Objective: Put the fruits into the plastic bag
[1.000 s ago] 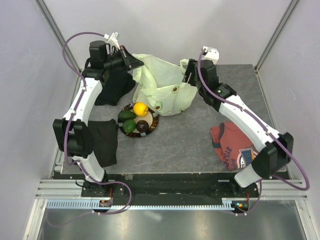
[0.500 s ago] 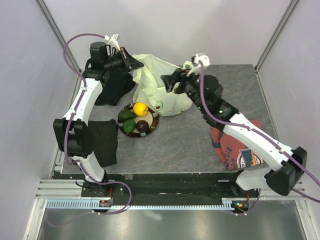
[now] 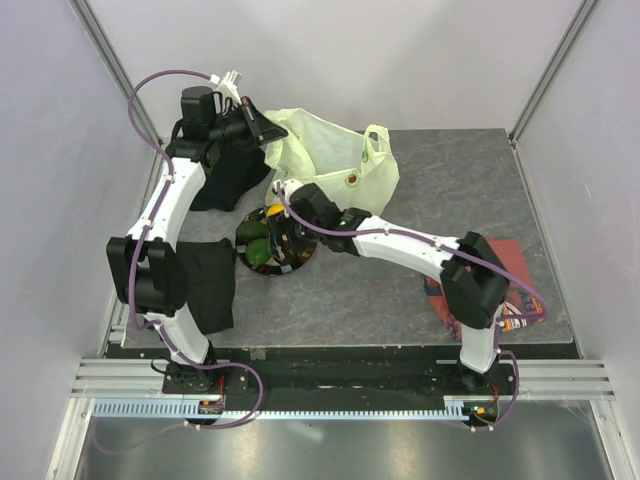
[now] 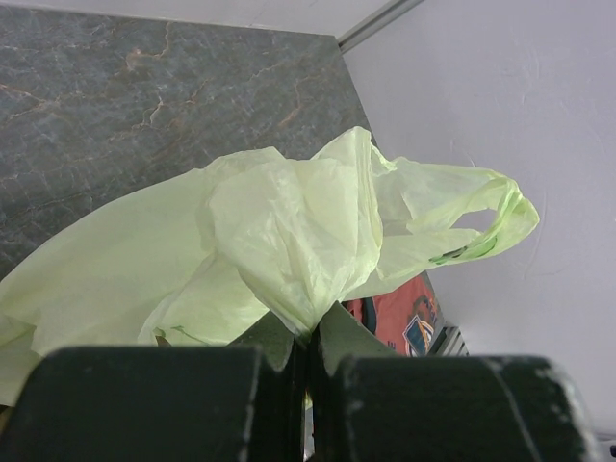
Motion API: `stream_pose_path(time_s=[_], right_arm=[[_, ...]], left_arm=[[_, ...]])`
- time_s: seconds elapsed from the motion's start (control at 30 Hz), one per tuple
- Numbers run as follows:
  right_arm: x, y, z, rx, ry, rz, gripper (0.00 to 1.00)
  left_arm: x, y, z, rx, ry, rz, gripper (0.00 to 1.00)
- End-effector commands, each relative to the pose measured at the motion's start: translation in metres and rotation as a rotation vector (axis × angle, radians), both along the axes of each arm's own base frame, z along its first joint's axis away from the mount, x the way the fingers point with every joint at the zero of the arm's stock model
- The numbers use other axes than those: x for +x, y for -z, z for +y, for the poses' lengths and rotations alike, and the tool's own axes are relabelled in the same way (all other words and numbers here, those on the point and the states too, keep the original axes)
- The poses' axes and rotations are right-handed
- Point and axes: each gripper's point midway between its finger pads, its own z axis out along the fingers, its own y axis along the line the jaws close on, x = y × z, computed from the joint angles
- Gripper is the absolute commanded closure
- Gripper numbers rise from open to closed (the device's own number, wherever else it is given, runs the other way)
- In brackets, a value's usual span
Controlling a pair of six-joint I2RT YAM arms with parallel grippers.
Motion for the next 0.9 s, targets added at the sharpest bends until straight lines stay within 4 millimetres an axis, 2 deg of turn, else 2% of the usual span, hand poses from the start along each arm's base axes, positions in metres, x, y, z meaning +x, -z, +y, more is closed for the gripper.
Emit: stream_pose_path(time_s=[0.0, 0.23, 0.57, 0.87], right_arm=[[0.001, 0.012, 0.005, -0.047, -0.013, 0.059, 0.24], [0.014, 0.038, 0.004, -0.109, 0.032, 0.071, 0.20], [0.034, 0.050, -0.005, -0.143, 0.088, 0.056, 0.15], [0.043, 0.066, 0.001, -0.187, 0.067, 0.046, 0.15]], left_arm=[[-0.013, -0.028, 0.001, 0.007, 0.021, -0.094, 0.99], [-0.015, -0.026, 0.001, 0.007, 0.021, -0.091, 0.98], [-0.016, -0.025, 0.001, 0.008, 0.019, -0.089, 0.98], [-0.016, -0.023, 0.001, 0.004, 0.021, -0.083, 0.99]])
